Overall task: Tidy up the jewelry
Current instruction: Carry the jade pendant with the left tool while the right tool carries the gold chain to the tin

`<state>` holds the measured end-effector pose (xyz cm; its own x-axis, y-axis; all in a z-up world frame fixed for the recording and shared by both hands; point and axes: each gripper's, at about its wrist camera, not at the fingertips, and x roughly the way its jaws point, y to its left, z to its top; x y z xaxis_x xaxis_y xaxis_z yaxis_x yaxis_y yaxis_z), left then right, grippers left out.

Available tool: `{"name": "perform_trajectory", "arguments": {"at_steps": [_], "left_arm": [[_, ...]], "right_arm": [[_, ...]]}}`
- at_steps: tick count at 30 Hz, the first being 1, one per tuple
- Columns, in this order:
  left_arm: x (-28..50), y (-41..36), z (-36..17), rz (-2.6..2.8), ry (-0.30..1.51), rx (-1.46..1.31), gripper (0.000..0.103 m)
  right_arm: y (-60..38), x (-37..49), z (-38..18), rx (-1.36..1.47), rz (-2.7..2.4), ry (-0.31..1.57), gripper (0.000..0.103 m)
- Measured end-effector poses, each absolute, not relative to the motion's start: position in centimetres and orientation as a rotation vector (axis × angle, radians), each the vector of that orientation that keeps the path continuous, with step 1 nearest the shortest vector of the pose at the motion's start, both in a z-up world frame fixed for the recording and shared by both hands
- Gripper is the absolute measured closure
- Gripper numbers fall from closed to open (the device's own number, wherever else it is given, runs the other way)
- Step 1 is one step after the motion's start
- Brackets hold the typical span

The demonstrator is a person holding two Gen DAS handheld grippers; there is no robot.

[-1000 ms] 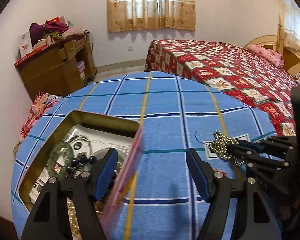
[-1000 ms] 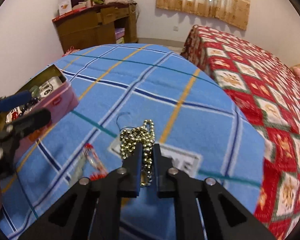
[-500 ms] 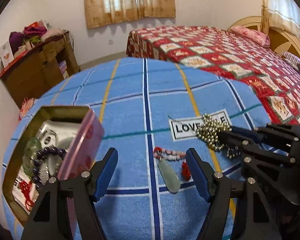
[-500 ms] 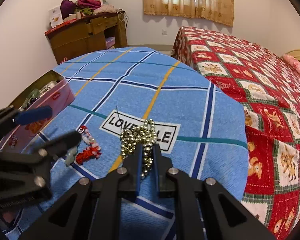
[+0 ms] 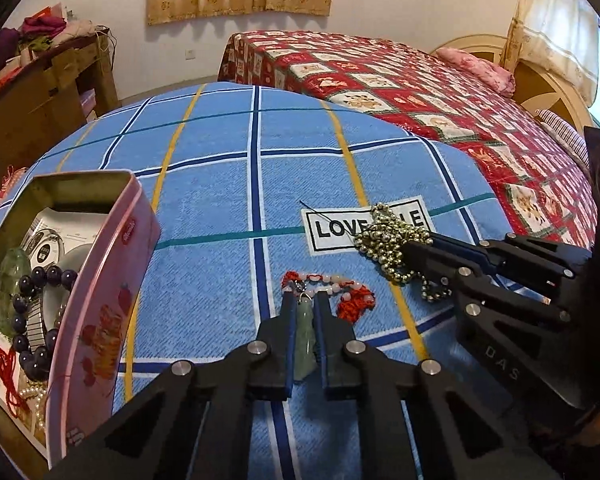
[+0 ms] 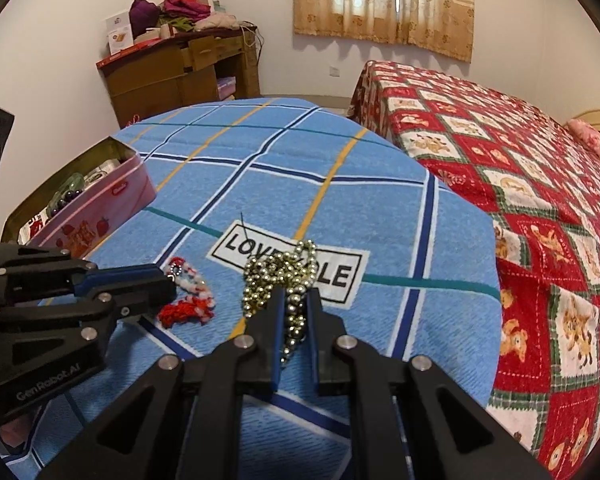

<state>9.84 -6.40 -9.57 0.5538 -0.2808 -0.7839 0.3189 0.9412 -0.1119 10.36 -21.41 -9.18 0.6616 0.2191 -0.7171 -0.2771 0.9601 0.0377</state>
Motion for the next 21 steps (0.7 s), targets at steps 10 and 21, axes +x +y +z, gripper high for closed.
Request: {"name": "perform_trajectory", "arguments": {"at_steps": [10,21], "left_arm": [[9.2,-5.6,-8.1,-0.31,0.853,0.078,0.097],[8.4,-3.8,-5.5,-0.261,0.773,0.068,0.097]], "right_arm": [[-20.6,9.7,-8.7,-0.082,0.315,0.781,0.091],[-18.8,8.9,-7.5,-0.108,0.34,0.751,0.092]]}}
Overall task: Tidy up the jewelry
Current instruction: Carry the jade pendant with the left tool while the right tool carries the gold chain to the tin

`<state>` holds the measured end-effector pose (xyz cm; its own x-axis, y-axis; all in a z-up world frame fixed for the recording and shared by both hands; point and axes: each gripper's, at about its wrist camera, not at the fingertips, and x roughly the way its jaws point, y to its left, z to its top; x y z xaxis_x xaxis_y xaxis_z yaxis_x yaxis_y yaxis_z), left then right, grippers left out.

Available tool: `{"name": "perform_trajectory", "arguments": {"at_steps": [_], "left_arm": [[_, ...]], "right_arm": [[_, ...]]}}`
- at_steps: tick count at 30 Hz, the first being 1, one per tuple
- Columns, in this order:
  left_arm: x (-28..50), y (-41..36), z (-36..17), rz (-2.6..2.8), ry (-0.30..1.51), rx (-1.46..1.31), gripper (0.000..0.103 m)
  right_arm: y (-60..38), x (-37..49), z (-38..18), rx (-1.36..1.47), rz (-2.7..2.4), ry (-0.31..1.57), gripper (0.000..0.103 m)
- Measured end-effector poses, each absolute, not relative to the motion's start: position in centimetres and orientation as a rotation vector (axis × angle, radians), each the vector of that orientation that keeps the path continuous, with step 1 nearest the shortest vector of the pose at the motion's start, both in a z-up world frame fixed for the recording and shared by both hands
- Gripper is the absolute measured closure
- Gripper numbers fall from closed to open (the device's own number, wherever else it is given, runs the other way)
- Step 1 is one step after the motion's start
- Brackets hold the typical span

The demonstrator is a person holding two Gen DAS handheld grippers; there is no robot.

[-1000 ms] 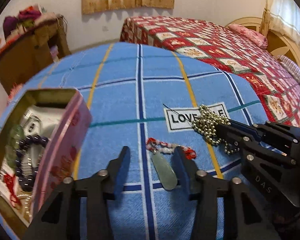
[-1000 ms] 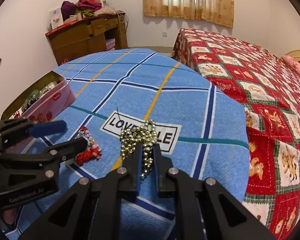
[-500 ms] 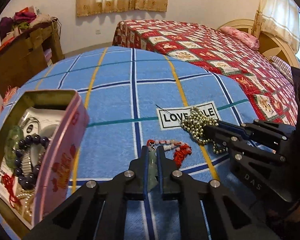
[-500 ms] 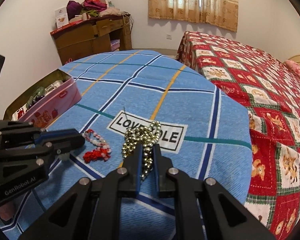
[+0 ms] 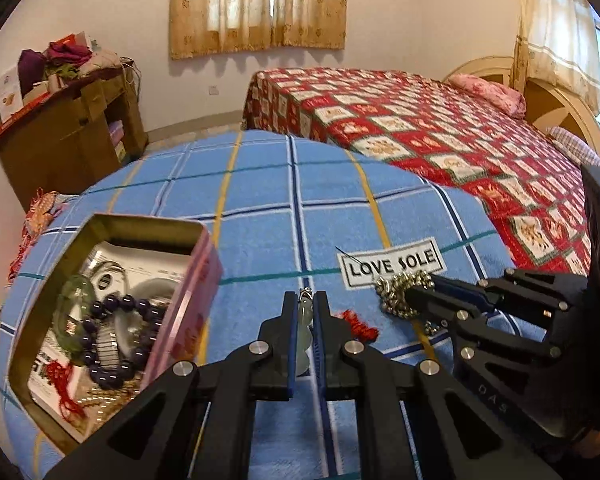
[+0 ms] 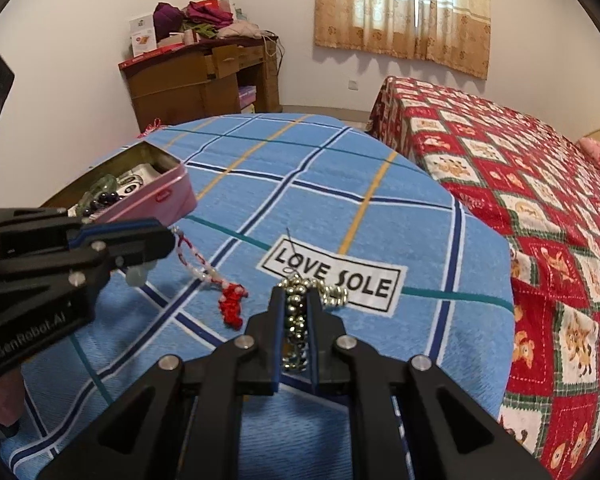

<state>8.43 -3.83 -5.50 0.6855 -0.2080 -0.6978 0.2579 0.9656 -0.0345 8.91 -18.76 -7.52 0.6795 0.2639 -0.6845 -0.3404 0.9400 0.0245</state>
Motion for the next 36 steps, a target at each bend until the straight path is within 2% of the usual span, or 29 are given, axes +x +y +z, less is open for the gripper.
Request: {"name": "perform_trajectory", "arguments": {"at_steps": [20,36], "left_arm": [[6.3,2.9,1.8,-0.127,0.597,0.016,0.097],[6.8,9.9,1.6,0.025,0.603,-0.021,0.097]], "right_arm": [[-14.2,8.4,0.2,-0.158,0.452,0.582,0.092],[-8.3,9.5,3.2,-0.19,0.59,0.501,0.092]]}}
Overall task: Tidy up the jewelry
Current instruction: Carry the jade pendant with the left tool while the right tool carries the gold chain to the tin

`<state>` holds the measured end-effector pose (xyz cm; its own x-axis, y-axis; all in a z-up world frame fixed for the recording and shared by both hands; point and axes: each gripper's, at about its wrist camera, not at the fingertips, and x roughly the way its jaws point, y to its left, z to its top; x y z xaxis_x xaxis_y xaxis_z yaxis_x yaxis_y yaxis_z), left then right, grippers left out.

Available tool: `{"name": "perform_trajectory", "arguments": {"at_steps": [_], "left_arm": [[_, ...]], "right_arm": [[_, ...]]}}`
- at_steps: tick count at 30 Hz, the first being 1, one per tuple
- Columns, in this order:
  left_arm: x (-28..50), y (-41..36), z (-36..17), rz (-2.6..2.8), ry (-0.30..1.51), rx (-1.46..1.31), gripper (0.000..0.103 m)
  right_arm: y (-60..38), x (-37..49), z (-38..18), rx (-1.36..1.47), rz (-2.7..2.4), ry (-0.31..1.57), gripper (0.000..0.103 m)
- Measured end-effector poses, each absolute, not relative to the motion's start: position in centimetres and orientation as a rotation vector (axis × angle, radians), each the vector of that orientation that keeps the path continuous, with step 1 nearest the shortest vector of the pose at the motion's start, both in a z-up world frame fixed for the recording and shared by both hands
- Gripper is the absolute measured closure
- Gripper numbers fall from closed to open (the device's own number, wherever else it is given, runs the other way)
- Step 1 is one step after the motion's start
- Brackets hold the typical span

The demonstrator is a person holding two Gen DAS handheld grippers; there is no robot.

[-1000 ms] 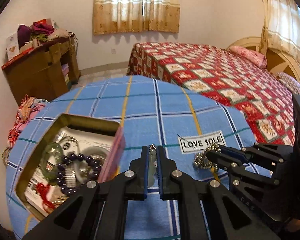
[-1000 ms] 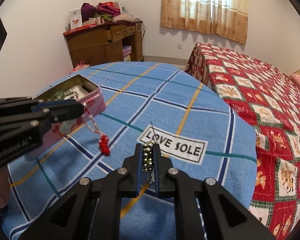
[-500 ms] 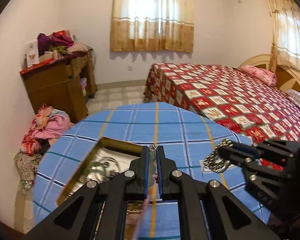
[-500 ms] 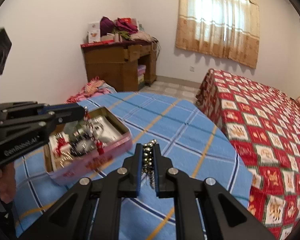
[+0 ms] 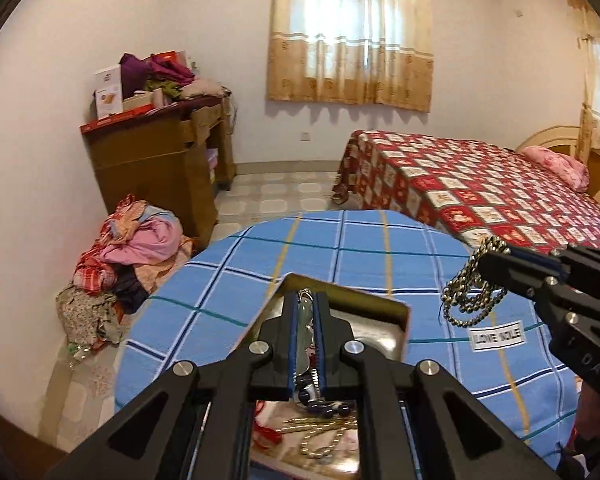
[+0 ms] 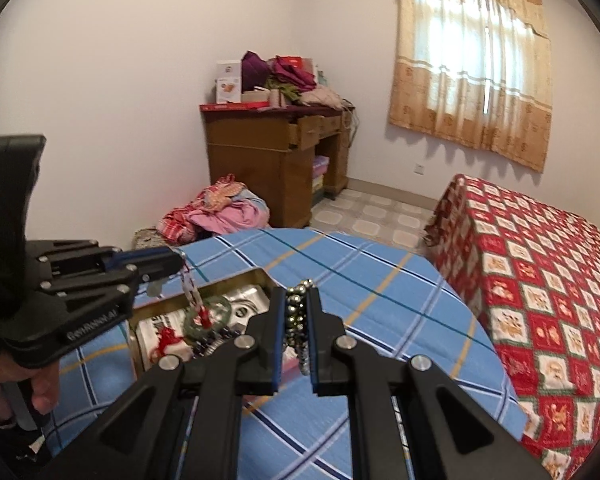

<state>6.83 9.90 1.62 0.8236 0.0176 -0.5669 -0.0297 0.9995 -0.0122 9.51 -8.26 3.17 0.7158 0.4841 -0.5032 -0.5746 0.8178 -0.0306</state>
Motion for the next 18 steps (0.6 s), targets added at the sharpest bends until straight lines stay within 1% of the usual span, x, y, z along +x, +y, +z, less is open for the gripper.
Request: {"name": "perform_trajectory", "arguments": {"at_steps": [8,18], "left_arm": [[7.1,11.2,0.2,0.051,0.633,-0.043,0.097],[7.5,12.2,-1.2,0.074,0.663,-0.057,0.097]], "right_arm": [[-4.9,9.5,2.2,-0.233,0.648,0.5,0.092],[-3.1,10.2,0.6,-0.246,0.67,0.525,0.092]]}}
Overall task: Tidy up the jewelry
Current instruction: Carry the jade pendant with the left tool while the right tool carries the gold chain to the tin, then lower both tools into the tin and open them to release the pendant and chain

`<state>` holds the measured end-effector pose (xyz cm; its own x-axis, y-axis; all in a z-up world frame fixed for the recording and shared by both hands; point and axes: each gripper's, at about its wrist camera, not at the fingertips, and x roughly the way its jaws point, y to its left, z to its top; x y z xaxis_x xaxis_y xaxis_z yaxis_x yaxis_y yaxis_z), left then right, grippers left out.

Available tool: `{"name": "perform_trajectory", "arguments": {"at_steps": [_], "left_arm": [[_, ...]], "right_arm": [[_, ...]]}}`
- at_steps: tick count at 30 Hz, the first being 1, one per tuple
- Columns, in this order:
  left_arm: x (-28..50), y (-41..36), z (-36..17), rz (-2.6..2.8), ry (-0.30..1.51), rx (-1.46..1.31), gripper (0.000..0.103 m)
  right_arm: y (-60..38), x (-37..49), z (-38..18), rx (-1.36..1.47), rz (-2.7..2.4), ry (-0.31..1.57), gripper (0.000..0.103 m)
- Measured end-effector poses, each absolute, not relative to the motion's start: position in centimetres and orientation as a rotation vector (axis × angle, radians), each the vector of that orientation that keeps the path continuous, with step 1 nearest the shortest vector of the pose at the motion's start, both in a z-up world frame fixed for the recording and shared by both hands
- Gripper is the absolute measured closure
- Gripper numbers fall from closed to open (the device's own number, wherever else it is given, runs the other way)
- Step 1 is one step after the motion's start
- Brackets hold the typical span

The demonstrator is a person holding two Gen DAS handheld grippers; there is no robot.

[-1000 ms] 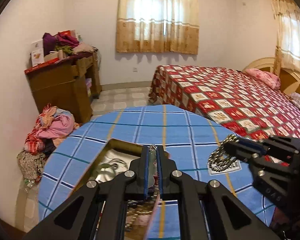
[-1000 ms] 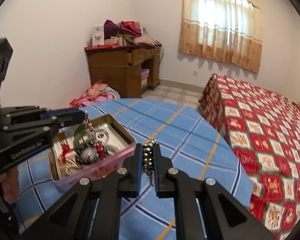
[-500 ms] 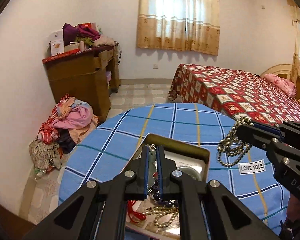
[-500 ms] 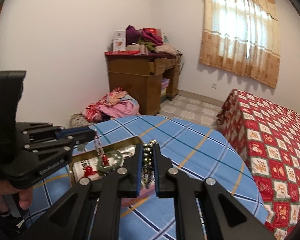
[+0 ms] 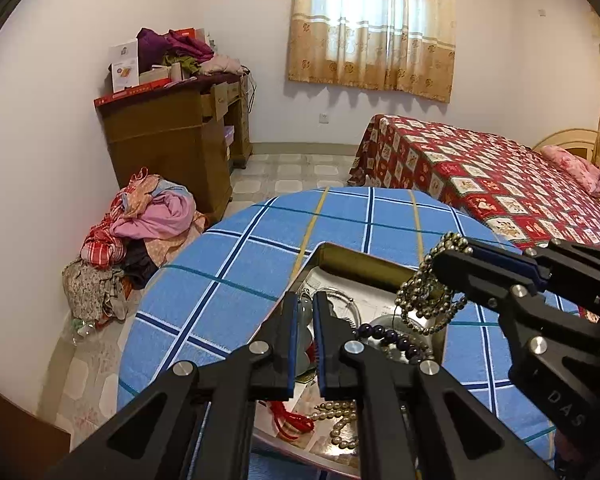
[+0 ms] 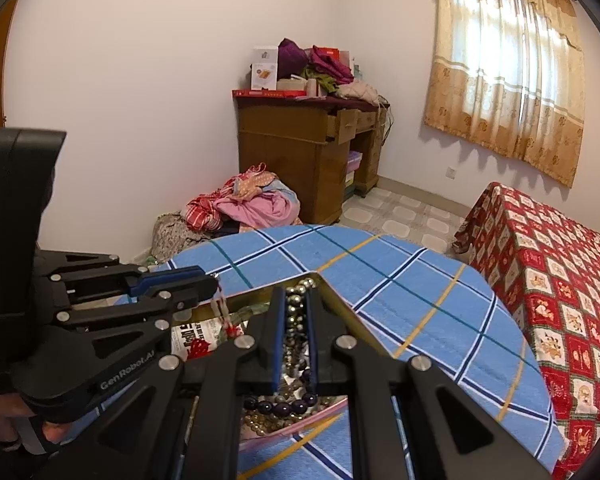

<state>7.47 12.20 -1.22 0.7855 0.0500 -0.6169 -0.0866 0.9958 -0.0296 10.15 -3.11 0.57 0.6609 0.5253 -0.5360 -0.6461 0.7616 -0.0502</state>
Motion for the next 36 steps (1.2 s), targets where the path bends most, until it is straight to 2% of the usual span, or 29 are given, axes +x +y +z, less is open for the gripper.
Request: {"name": "perform_trajectory", "arguments": {"at_steps": [36], "left_arm": [[8.7,11.9,-5.3,0.039,0.782,-0.073,0.097]], "right_arm": [[-1.5,11.8,-4.6,-0.301,0.655,0.678,0.092]]}}
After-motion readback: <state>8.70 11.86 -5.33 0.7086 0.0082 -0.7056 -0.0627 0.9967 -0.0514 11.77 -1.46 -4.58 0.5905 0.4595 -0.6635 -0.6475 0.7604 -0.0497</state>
